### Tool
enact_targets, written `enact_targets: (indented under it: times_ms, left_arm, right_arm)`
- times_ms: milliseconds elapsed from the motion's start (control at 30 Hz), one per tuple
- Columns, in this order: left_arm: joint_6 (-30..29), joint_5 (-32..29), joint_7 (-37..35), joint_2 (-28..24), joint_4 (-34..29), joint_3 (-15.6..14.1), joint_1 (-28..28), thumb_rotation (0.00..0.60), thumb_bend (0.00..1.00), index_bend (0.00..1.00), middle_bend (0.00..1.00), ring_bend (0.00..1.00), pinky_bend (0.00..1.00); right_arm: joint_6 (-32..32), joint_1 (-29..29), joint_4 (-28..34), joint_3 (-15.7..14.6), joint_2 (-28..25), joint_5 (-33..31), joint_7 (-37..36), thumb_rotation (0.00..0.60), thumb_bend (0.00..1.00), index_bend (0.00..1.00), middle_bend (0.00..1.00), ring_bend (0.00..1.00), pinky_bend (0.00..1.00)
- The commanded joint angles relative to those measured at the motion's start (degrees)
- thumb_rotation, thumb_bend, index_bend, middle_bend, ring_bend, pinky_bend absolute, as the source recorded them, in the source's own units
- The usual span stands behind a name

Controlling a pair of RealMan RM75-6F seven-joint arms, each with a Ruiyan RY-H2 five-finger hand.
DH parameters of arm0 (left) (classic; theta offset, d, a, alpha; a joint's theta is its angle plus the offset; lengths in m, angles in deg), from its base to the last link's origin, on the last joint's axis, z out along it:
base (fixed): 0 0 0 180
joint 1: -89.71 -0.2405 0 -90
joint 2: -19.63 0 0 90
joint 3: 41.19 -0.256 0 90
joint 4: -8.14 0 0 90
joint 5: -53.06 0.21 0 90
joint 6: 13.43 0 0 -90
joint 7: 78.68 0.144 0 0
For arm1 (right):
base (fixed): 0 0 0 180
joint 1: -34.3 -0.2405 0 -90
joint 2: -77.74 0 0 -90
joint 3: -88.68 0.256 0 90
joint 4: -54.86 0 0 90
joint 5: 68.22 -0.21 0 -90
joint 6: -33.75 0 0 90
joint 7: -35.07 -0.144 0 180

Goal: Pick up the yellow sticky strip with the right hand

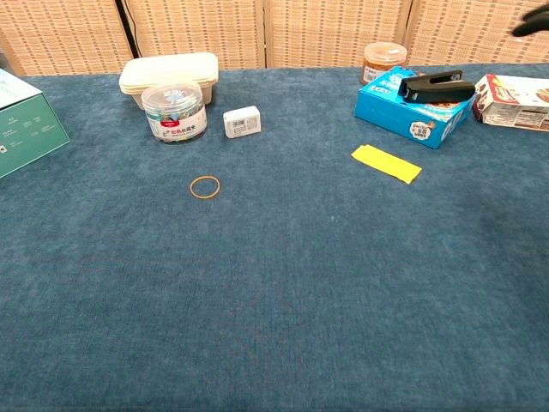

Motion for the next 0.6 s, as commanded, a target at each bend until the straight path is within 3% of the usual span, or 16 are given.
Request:
enact_targets:
  times_ms: [33, 600]
  left_arm:
    - [0.2, -0.2, 0.1, 0.0, 0.1, 0.0, 0.1, 0.6, 0.0, 0.0, 0.0, 0.0, 0.0]
    - [1.0, -2.2, 0.1, 0.1, 0.5, 0.4, 0.2, 0.6, 0.0, 0.0, 0.0, 0.0, 0.0]
  right_arm:
    - [3.7, -3.9, -3.6, 1.7, 3.0, -1.4, 0.2, 0.6, 0.0, 0.04, 0.0, 0.0, 0.0]
    - [8.8, -13.1, -21.5, 0.6, 14.3, 0.2, 0.7, 0.6, 0.0, 0.07, 0.0, 0.0, 0.0]
